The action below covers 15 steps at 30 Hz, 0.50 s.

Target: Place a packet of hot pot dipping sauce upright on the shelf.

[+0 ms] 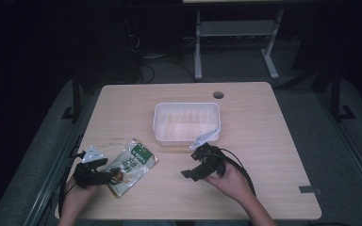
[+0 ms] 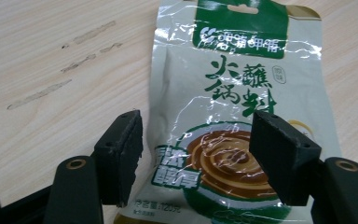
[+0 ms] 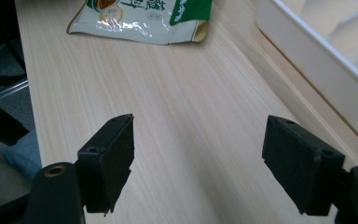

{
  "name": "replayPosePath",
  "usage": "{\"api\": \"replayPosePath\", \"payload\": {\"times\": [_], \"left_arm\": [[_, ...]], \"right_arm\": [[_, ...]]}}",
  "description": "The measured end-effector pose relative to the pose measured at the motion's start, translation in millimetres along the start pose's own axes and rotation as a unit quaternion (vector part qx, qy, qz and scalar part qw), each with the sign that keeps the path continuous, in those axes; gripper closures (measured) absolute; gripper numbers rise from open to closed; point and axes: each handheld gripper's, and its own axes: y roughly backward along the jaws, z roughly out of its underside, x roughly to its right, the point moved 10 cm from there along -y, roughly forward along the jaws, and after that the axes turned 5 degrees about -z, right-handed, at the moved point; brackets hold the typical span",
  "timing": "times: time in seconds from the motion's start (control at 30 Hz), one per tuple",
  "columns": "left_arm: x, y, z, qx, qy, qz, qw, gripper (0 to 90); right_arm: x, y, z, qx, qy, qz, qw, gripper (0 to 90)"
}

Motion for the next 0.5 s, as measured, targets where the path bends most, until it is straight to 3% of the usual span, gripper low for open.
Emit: {"api": "replayPosePath", "payload": {"times": [0.5], "left_arm": [[-4.3, -8.6, 1.3, -0.012, -0.001, 0.011, 0.9999, 40.9]], "right_arm": [[0.7, -33.2, -43.3, -0.026, 0.018, -0.008, 0.9995, 24.5]]}}
